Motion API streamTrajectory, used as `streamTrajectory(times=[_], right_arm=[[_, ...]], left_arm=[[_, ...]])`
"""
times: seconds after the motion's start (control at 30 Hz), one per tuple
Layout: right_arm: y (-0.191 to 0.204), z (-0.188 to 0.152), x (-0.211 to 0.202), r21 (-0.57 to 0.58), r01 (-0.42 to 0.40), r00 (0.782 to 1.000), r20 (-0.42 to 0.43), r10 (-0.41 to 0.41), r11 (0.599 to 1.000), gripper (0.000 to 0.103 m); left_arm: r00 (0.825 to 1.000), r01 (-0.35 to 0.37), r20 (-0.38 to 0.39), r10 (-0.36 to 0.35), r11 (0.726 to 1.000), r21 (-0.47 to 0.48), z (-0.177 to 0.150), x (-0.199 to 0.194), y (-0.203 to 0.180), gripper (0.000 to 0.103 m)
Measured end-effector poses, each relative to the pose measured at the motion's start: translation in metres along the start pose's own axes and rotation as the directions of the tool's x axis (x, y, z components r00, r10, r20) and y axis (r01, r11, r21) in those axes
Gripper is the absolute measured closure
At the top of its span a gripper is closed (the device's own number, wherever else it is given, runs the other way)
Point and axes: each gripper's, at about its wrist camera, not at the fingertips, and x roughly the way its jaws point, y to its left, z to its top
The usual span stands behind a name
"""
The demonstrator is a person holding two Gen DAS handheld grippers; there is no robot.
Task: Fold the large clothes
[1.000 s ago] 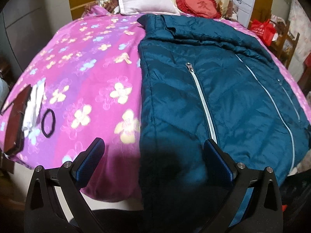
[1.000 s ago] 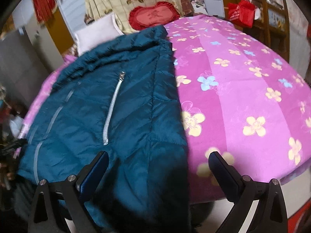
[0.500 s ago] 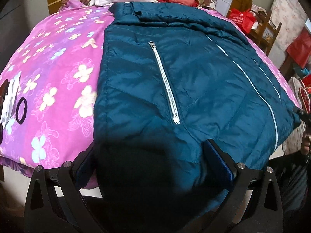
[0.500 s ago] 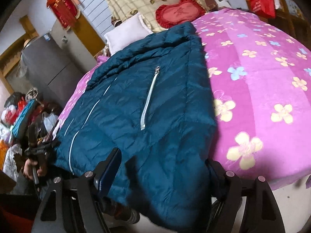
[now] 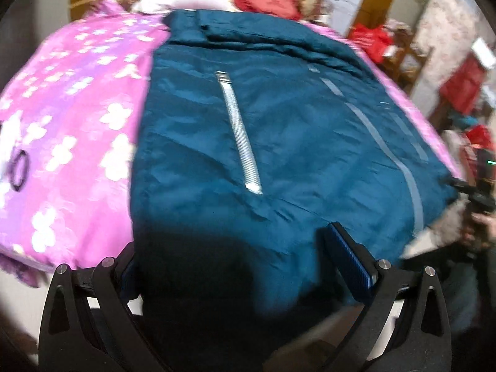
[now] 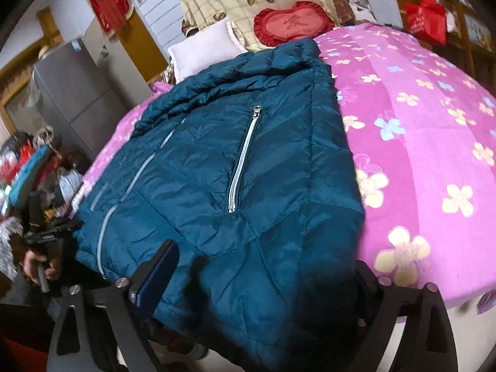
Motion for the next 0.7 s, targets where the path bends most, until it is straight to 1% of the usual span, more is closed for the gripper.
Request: streamTrajectory(times=[0.07,0.13,0.23,0.33,0.43,0.53,0.57,0.6,0.63,0.67,0.7], right_arm=[[0.002,-0.001,0.001,-0.017,0.014,1.0,-0.003,-0.014,1.0,0.004],[0.001,-0.001,0.001,-0.018,0.013,1.0,0.001,-0.013,1.0,0.004],[-0.001,-0.001,0.001,-0.006,0.005,1.0,0.008,-0.005,1.0,0.004],[-0.002,-0.001,0.0,-0.006,0.006,1.0,0.008,-0.006,1.0,0.004],[0.0,-0.001,0.001,-0.012,0.013,1.0,0.008,-0.013,1.0,0.004],[0.0,-0.001,0.001,-0.011,0.014,1.0,0.007,-0.013,1.0,0.003],[0.0,-0.001,0.001,-0.011,0.014,1.0,0.007,-0.013,1.0,0.003],[0.0,-0.001,0.001,-0.01,0.014,1.0,0.007,-0.014,1.0,0.003],[-0.001,0.0,0.001,-0.009,0.013,1.0,0.007,-0.013,1.0,0.003],[0.0,0.0,0.002,-0.009,0.014,1.0,0.008,-0.014,1.0,0.003],[0.0,0.0,0.002,-0.01,0.014,1.0,0.007,-0.014,1.0,0.003]], left_arm=[[0.999,0.053,-0.004,-0.053,0.999,-0.006,-0.004,-0.005,0.0,0.001],[0.994,0.105,-0.014,-0.105,0.993,-0.047,-0.009,-0.008,0.006,0.001],[0.988,0.147,-0.025,-0.15,0.986,-0.083,-0.013,-0.012,0.01,0.001],[0.984,0.169,-0.046,-0.174,0.981,-0.1,-0.017,-0.013,0.011,0.001],[0.981,0.185,-0.038,-0.191,0.976,-0.113,-0.013,-0.012,0.011,0.001],[0.985,0.167,-0.018,-0.169,0.982,-0.086,-0.002,-0.01,0.006,0.001],[0.984,0.174,-0.016,-0.176,0.981,-0.083,0.001,-0.009,0.003,0.005],[0.984,0.178,-0.01,-0.179,0.982,-0.067,0.002,-0.008,-0.001,0.005],[0.986,0.167,-0.004,-0.168,0.985,-0.045,0.004,-0.008,-0.005,0.006],[0.988,0.151,-0.008,-0.151,0.988,-0.025,0.004,-0.005,-0.008,0.011],[0.991,0.134,-0.013,-0.134,0.991,-0.015,0.004,-0.002,-0.008,0.02]])
